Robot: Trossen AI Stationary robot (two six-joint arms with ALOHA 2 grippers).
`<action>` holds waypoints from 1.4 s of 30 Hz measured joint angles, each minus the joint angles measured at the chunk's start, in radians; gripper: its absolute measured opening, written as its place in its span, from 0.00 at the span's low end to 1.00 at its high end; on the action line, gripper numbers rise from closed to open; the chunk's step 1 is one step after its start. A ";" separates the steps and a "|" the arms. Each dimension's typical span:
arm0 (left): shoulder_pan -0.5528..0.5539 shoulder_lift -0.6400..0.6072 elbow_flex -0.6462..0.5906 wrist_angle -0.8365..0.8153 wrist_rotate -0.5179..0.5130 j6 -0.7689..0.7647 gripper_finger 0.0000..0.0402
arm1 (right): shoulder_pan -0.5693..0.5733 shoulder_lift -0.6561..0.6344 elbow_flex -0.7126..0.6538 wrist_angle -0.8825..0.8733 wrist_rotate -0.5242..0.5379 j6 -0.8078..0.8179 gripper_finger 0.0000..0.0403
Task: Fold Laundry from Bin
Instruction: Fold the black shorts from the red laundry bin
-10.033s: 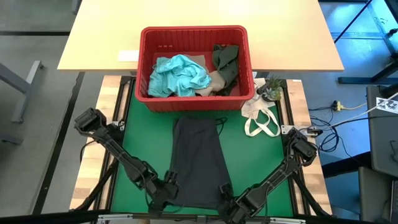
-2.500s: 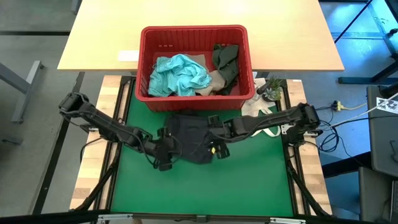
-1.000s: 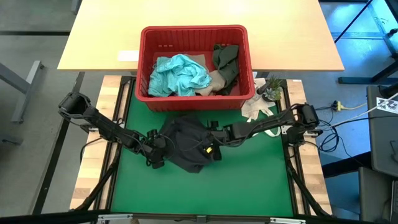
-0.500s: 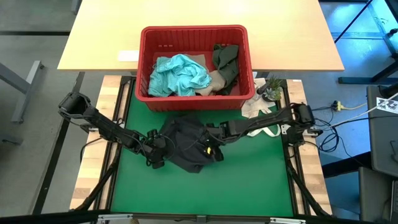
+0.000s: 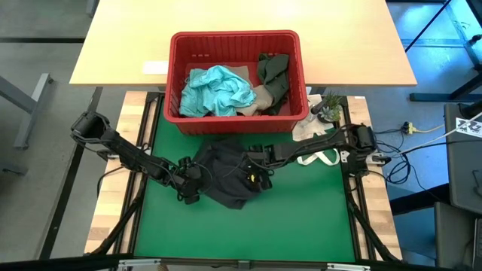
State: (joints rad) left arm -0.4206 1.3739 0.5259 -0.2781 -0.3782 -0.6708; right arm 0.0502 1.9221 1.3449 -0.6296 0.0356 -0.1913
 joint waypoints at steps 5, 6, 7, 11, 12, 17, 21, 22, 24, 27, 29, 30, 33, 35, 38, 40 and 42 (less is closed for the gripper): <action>0.000 0.000 0.000 0.007 -0.001 0.000 0.38 | 0.001 0.018 0.002 -0.031 -0.001 0.001 0.59; 0.000 0.000 0.000 0.010 -0.001 0.000 0.38 | 0.001 0.019 0.002 -0.036 -0.001 0.001 0.57; 0.000 0.000 0.000 0.012 -0.002 0.000 0.38 | 0.001 0.019 0.001 -0.036 -0.001 0.001 0.55; 0.001 0.001 0.000 0.012 -0.003 0.000 0.38 | 0.002 0.017 0.002 -0.038 -0.001 0.002 0.45; 0.001 0.001 0.000 0.012 -0.003 0.000 0.38 | 0.002 0.017 0.002 -0.043 -0.001 0.002 0.42; 0.001 0.001 0.000 0.013 -0.004 0.000 0.38 | 0.002 0.017 0.003 -0.110 -0.001 0.002 0.34; 0.001 0.001 0.000 0.012 -0.004 0.000 0.38 | 0.002 0.017 0.003 -0.142 -0.001 0.002 0.32; 0.001 0.001 0.000 0.012 -0.004 0.000 0.38 | 0.002 0.017 0.003 -0.142 -0.001 0.002 0.32; 0.001 0.001 0.000 0.012 -0.004 0.000 0.38 | 0.002 0.017 0.003 -0.137 -0.001 0.002 0.32; 0.001 0.001 0.000 0.012 -0.004 0.000 0.38 | 0.002 0.017 0.009 -0.132 -0.001 0.003 0.32; 0.001 0.001 0.000 0.010 -0.004 0.000 0.38 | 0.002 0.017 0.013 -0.127 0.020 0.003 0.32; 0.001 0.001 0.000 0.009 -0.003 0.000 0.38 | 0.002 0.017 0.014 -0.127 0.035 0.003 0.32; 0.001 0.001 0.000 0.009 -0.003 0.000 0.38 | 0.002 0.017 0.014 -0.131 0.068 0.003 0.32; 0.001 0.001 0.000 0.009 -0.003 0.000 0.38 | 0.002 0.017 0.014 -0.131 0.078 0.003 0.32; 0.001 0.001 0.000 0.009 -0.004 0.000 0.38 | 0.002 0.017 0.014 -0.131 0.078 0.003 0.32; 0.001 0.001 0.000 0.009 -0.004 0.000 0.38 | 0.002 0.017 0.014 -0.131 0.079 0.003 0.34; 0.001 0.001 0.000 0.010 -0.004 0.000 0.38 | 0.002 0.017 0.014 -0.131 0.088 0.003 0.37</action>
State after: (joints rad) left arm -0.4194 1.3746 0.5255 -0.2685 -0.3820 -0.6708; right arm 0.0521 1.9388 1.3588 -0.7607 0.1236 -0.1880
